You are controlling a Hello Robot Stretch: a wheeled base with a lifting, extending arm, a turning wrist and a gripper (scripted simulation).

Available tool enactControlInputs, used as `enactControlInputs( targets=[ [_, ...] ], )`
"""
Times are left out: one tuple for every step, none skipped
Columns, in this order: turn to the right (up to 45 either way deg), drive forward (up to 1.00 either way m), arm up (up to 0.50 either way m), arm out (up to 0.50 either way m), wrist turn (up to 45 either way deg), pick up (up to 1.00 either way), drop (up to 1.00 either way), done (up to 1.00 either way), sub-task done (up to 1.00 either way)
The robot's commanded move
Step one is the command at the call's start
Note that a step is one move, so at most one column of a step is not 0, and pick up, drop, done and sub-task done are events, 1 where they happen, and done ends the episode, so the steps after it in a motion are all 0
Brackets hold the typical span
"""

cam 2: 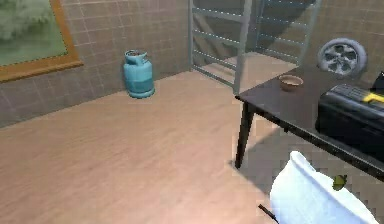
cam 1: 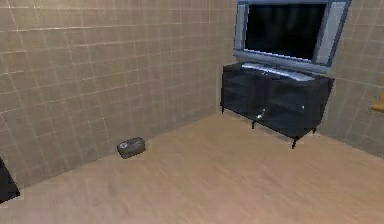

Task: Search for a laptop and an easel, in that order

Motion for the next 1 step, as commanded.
enactControlInputs(
  targets=[
    [-45.0, 0.00, 0.00, 0.00, 0.0, 0.00, 0.00, 0.00, 0.00]
  ],
)
